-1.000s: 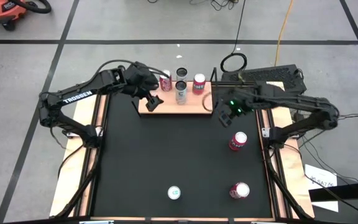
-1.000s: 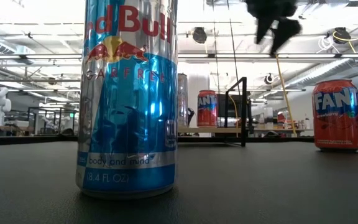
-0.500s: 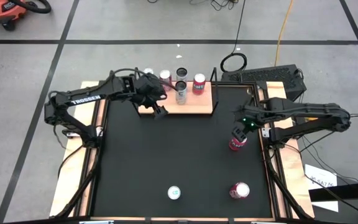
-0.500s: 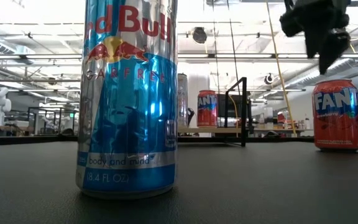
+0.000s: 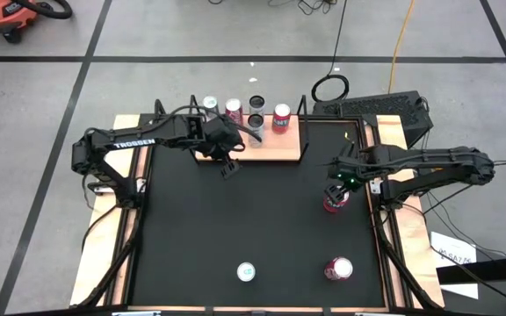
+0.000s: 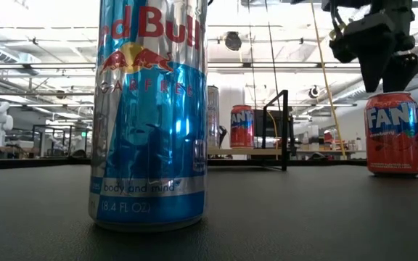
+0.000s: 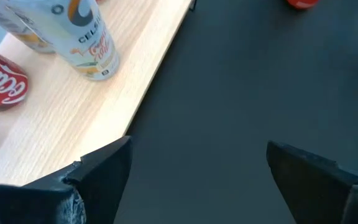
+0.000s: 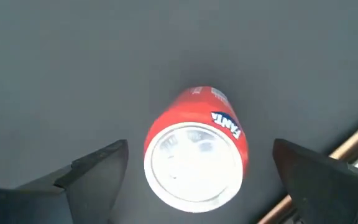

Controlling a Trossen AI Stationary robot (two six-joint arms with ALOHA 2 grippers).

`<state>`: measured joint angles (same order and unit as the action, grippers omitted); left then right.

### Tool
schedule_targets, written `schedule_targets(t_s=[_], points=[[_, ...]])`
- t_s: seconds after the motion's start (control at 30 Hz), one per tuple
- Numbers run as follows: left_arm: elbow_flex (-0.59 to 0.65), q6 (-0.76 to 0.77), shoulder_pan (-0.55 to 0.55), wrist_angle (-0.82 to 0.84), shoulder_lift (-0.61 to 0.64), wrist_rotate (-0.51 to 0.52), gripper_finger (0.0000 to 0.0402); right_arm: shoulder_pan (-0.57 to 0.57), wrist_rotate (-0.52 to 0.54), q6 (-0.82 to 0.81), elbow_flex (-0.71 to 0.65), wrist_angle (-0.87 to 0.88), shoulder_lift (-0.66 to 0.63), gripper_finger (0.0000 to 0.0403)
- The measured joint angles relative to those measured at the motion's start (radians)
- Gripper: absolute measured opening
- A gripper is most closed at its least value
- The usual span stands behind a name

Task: Place canned beverage on shelf
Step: Put the red soda can aligned with the other red soda can on the shelf

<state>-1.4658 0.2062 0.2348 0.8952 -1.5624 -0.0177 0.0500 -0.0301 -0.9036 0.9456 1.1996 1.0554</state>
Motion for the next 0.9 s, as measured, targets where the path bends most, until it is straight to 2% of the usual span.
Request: schedule_targets(t_s=[0.2,0.63,0.9], points=[[0.000,0.002,0.000,0.001,-0.001,0.029,0.0366,-0.007,0.000,-0.030,-0.051,-0.021,0.000,0.0382],[0.000,-0.021,0.008,0.001,-0.002,0.053,0.0366,-0.006,-0.002,-0.026,-0.064,-0.055,0.048,0.0291],[0.000,-0.030,0.008,0.004,-0.002,0.054,0.0366,-0.006,-0.004,-0.024,-0.063,-0.063,0.073,0.0273]])
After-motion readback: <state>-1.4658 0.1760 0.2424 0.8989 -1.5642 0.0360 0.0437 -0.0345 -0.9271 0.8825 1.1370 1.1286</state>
